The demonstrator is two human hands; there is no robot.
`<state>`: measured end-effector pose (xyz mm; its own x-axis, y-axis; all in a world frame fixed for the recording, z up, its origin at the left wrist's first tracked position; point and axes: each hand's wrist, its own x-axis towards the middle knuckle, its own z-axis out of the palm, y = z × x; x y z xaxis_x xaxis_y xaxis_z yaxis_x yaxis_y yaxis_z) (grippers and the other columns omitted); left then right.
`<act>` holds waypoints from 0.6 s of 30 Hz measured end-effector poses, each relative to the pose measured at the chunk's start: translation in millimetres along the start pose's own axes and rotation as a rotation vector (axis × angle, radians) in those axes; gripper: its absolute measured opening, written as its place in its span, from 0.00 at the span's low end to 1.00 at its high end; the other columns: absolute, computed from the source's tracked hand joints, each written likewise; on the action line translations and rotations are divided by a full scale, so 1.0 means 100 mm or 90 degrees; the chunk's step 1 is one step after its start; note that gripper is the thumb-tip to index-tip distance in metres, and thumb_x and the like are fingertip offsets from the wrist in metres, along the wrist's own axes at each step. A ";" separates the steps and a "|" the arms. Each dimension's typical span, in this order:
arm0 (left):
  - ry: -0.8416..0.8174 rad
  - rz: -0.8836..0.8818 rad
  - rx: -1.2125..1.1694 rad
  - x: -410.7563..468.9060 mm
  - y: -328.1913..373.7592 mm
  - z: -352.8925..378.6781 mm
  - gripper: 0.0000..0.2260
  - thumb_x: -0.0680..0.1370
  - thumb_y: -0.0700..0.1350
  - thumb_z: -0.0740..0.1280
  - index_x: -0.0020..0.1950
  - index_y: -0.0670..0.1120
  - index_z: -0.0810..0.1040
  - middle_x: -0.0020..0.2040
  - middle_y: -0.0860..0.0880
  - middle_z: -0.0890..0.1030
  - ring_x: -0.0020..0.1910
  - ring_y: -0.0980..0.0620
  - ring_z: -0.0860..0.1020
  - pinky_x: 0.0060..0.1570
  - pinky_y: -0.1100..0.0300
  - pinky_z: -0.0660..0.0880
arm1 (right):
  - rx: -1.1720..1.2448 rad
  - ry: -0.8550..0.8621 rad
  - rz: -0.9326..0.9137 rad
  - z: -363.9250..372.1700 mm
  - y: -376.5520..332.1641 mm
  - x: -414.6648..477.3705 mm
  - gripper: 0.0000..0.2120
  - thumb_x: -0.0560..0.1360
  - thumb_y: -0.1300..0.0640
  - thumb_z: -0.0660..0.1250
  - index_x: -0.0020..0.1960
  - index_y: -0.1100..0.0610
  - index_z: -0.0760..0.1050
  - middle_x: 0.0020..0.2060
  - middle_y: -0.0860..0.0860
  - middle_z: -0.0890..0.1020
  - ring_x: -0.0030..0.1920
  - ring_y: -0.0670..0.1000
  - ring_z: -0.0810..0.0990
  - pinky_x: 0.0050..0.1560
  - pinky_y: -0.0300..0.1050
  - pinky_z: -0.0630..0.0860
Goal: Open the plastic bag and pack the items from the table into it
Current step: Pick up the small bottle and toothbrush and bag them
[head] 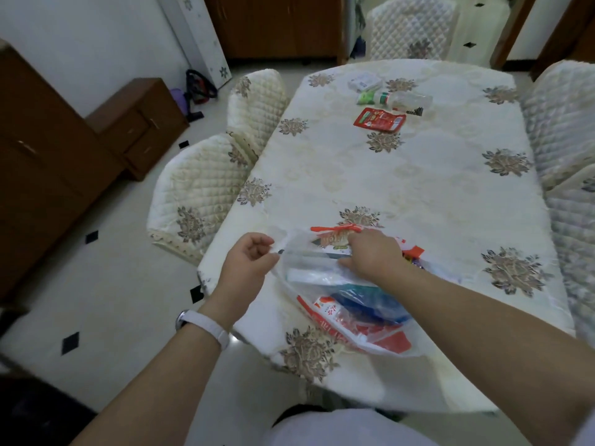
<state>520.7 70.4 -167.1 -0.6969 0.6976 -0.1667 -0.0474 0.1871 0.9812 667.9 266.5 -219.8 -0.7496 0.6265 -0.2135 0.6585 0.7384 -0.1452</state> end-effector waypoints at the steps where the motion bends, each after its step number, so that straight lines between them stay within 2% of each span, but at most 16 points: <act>1: 0.006 -0.002 0.026 0.00 -0.03 -0.02 0.10 0.74 0.33 0.71 0.48 0.47 0.78 0.41 0.48 0.75 0.42 0.50 0.74 0.44 0.59 0.71 | -0.002 0.001 0.003 0.00 -0.01 0.00 0.18 0.74 0.38 0.64 0.49 0.53 0.72 0.45 0.51 0.79 0.43 0.53 0.76 0.45 0.50 0.78; 8: 0.039 0.053 0.219 -0.05 -0.11 0.05 0.11 0.76 0.36 0.70 0.46 0.53 0.78 0.42 0.53 0.78 0.39 0.59 0.74 0.43 0.63 0.71 | -0.030 0.019 -0.053 -0.07 0.17 -0.25 0.22 0.76 0.37 0.57 0.60 0.51 0.75 0.55 0.51 0.78 0.53 0.54 0.76 0.55 0.53 0.72; 12: 0.061 0.138 0.343 -0.11 -0.08 0.09 0.11 0.75 0.38 0.71 0.47 0.55 0.77 0.47 0.58 0.79 0.45 0.69 0.75 0.46 0.77 0.67 | -0.016 0.055 -0.083 -0.09 0.24 -0.47 0.21 0.78 0.40 0.56 0.61 0.52 0.75 0.55 0.51 0.78 0.55 0.54 0.75 0.58 0.52 0.70; 14: 0.060 0.204 0.397 -0.17 -0.05 0.09 0.10 0.75 0.39 0.70 0.51 0.53 0.77 0.50 0.59 0.77 0.48 0.65 0.75 0.49 0.80 0.64 | -0.008 0.078 -0.108 -0.08 0.20 -0.54 0.21 0.78 0.40 0.56 0.60 0.53 0.75 0.55 0.50 0.78 0.55 0.53 0.75 0.59 0.52 0.70; 16: 0.029 0.282 0.443 -0.23 -0.04 0.07 0.09 0.75 0.45 0.68 0.54 0.51 0.77 0.52 0.59 0.77 0.53 0.62 0.73 0.55 0.80 0.62 | -0.012 0.101 -0.128 -0.05 0.14 -0.59 0.22 0.78 0.40 0.56 0.61 0.53 0.75 0.56 0.51 0.78 0.56 0.54 0.75 0.58 0.51 0.70; 18: -0.033 0.328 0.491 -0.29 -0.06 0.01 0.14 0.74 0.51 0.64 0.56 0.49 0.79 0.56 0.57 0.77 0.58 0.61 0.72 0.61 0.77 0.62 | -0.003 0.125 -0.148 -0.04 0.04 -0.64 0.23 0.78 0.40 0.56 0.63 0.53 0.75 0.57 0.51 0.78 0.57 0.54 0.75 0.60 0.51 0.69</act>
<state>541.9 50.3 -168.4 -0.4660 0.8489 0.2495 0.7609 0.2406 0.6026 717.9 230.5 -202.8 -0.8788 0.4769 0.0153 0.4683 0.8683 -0.1632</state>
